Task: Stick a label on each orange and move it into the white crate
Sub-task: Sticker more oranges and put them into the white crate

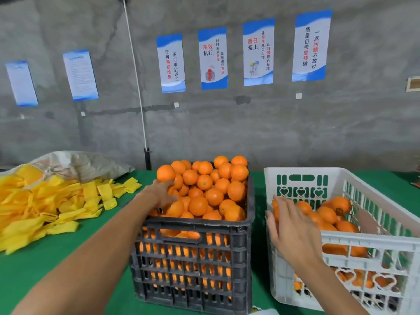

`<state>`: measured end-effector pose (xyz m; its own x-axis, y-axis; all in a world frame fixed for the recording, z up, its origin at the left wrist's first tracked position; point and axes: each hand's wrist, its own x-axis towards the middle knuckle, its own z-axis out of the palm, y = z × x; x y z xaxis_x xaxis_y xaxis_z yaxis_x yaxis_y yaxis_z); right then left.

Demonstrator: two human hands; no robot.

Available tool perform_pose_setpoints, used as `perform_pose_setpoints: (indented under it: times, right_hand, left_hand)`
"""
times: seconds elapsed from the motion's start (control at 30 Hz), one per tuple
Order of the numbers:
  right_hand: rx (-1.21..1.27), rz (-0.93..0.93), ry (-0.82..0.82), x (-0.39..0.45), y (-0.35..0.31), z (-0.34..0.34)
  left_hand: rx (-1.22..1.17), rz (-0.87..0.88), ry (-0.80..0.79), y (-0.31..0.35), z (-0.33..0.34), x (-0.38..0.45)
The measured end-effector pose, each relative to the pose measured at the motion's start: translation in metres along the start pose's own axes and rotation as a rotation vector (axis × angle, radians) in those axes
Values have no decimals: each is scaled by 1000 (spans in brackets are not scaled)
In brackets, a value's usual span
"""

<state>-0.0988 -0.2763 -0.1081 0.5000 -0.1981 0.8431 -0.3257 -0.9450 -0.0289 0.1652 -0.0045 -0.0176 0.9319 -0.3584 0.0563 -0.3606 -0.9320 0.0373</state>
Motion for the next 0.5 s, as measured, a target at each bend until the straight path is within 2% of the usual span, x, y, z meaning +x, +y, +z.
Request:
perform_pose_setpoints:
  times: [0.1, 0.2, 0.27, 0.33, 0.4, 0.47, 0.5]
  right_hand:
    - [-24, 19, 15, -2, 0, 4]
    - [-32, 21, 5, -1, 1, 8]
    - [-27, 24, -10, -1, 0, 6]
    - [-1, 38, -16, -1, -2, 1]
    - [151, 52, -42, 1, -6, -8]
    - [464, 64, -98, -2, -15, -23]
    - [619, 47, -119, -7, -22, -32]
  left_hand:
    - [-111, 54, 1, -3, 5, 3]
    - [-194, 108, 94, 0, 1, -4]
    - [-265, 222, 206, 9, -2, -22]
    - [-442, 403, 370, 24, -2, -51]
    - [-685, 608, 494, 46, 3, -89]
    - [-899, 762, 516, 73, 14, -127]
    - [-931, 818, 528, 87, 22, -143]
